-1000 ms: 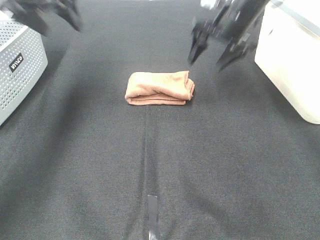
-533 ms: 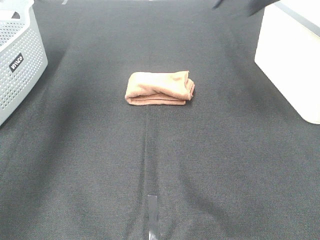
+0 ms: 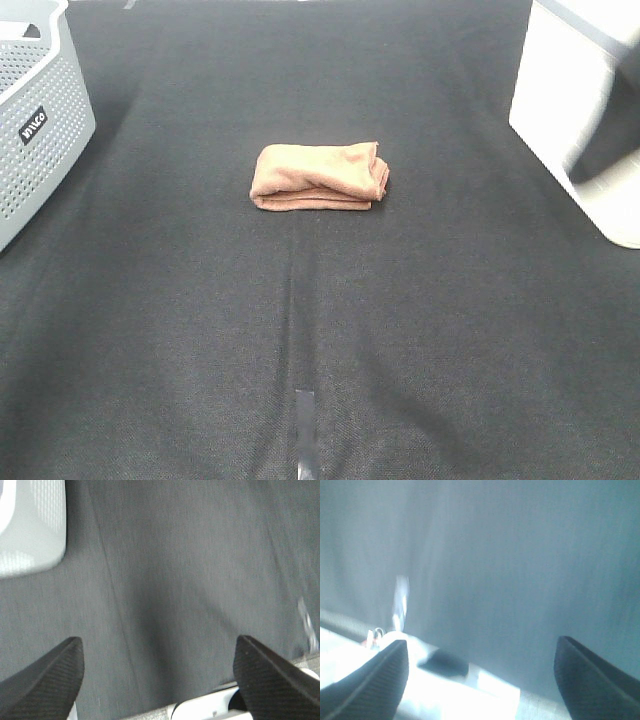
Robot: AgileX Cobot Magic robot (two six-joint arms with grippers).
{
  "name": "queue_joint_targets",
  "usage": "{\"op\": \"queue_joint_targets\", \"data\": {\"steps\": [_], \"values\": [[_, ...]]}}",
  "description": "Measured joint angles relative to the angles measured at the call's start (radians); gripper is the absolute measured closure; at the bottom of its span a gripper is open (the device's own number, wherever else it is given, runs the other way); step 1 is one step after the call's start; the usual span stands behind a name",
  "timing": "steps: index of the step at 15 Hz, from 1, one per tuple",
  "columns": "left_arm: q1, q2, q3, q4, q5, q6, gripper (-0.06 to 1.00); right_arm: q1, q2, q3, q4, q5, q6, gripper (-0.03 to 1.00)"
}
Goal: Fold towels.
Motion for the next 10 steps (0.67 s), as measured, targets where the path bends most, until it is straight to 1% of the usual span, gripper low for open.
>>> {"op": "queue_joint_targets", "data": {"steps": [3,5,8,9,10], "values": [[0.0,-0.284,0.209,0.0,-0.003,0.0,0.17,0.0,-0.217,0.21,-0.009,-0.016,-0.015,0.21],[0.0,-0.482,0.34,0.0,-0.01,0.014,0.17,0.0,-0.367,0.33,-0.028,-0.051,-0.03,0.21],[0.0,-0.739,0.505,0.003,-0.024,0.042,0.17,0.0,-0.585,0.452,-0.064,-0.07,-0.032,0.21],[0.0,-0.811,0.546,0.003,-0.038,0.043,0.17,0.0,-0.652,0.479,-0.079,-0.073,-0.036,0.21],[0.0,-0.864,0.554,0.004,-0.063,0.044,0.17,0.0,-0.722,0.503,-0.094,-0.075,-0.045,0.21]]}}
